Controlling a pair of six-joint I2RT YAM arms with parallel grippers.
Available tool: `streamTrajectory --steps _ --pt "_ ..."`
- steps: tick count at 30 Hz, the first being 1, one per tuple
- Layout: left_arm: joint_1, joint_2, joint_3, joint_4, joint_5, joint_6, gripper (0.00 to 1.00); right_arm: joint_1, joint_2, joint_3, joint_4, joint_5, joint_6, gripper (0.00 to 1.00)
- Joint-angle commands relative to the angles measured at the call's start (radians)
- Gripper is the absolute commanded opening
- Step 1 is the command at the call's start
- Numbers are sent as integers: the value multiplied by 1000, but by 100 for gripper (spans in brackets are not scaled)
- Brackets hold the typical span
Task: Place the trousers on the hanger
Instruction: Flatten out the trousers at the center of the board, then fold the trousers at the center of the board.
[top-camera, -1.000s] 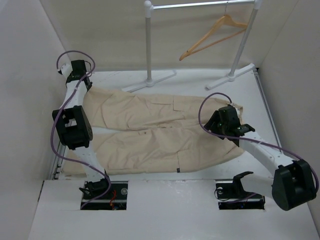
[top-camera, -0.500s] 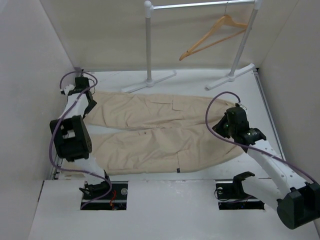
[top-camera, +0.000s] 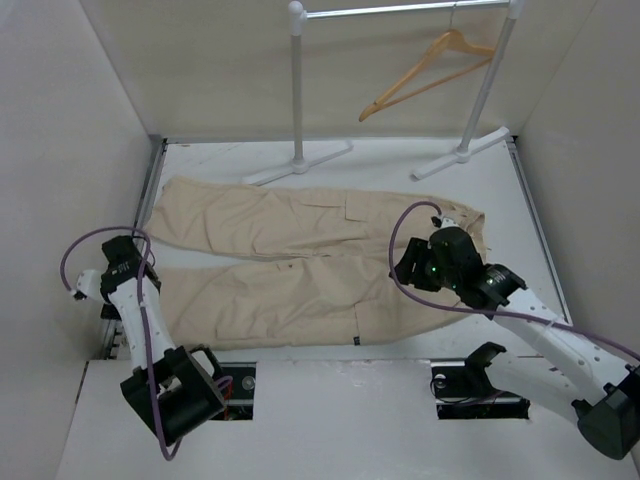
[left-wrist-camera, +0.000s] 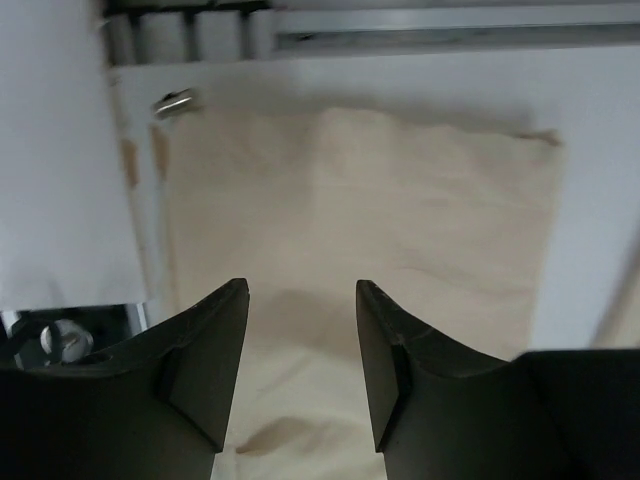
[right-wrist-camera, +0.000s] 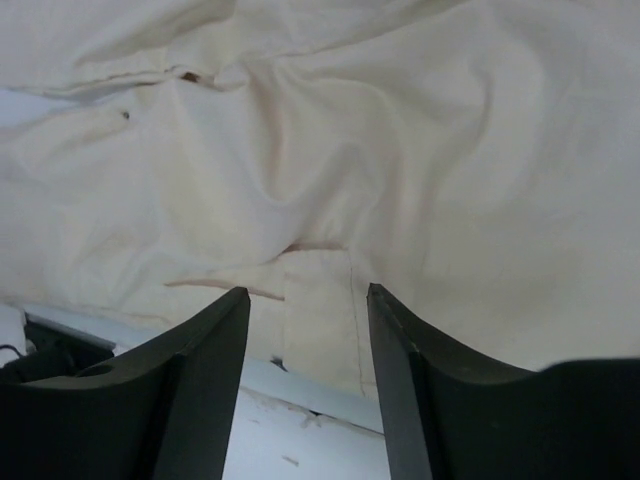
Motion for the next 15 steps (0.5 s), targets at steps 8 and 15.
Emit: streamTrajectory --steps 8,15 --pt "158 5 -33 -187 -41 -25 47 8 -104 -46 -33 -93 -22 66" --pt "81 114 23 -257 -84 -45 47 -37 -147 -18 -49 -119 -27 68"
